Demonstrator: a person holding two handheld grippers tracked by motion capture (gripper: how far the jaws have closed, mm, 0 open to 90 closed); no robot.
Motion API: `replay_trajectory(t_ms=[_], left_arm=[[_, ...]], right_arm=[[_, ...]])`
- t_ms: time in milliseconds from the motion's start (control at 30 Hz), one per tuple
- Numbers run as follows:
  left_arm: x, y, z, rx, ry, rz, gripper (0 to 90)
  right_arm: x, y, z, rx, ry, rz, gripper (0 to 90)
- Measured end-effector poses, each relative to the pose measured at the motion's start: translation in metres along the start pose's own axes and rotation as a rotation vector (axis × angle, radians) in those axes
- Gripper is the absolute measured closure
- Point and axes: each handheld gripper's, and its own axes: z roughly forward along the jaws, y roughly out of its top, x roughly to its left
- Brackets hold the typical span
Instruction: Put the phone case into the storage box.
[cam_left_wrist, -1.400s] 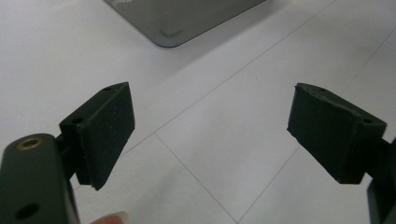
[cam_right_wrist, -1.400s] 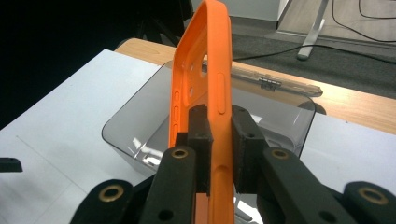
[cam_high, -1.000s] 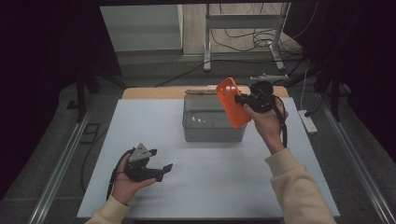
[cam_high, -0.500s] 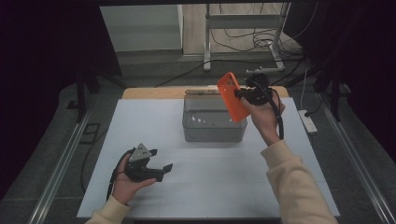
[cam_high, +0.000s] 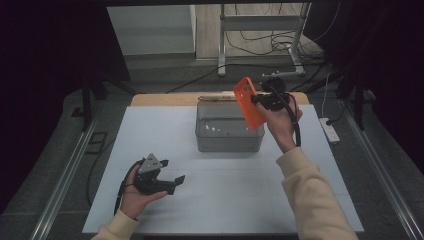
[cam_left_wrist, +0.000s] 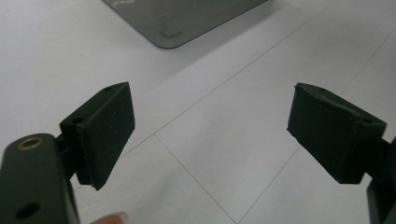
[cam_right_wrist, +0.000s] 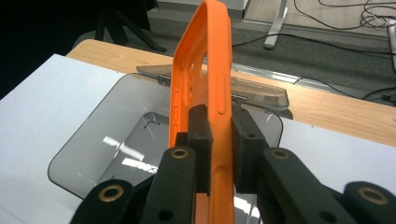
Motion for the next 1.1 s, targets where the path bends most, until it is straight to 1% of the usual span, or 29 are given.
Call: replay_trajectory(t_ms=[200,367,433,767,800,1100], left_arm=[[-0.001,-0.002,0.002,0.006,0.000,0.003,14.6],[-0.002,-0.002,0.002,0.010,0.000,0.010,14.6],[-0.002,-0.002,0.002,0.005,0.001,0.004,14.6],[0.000,-0.002,0.001,0.001,-0.008,0.003,14.7],[0.000,-0.002,0.001,0.001,-0.010,0.001,14.7],[0.000,-0.002,0.001,0.003,-0.010,0.003,14.7]], right_arm=[[-0.003,-0.001,0.004,0.011,-0.018,0.010,80.0],[-0.004,-0.002,0.007,0.017,-0.042,0.010,80.0],[-0.004,-0.002,0.008,0.020,-0.047,0.011,80.0],[-0.006,-0.003,0.019,0.042,-0.082,0.015,80.0],[-0.006,-0.003,0.020,0.042,-0.084,0.022,80.0],[-0.007,-0.004,0.024,0.058,-0.123,0.022,80.0]])
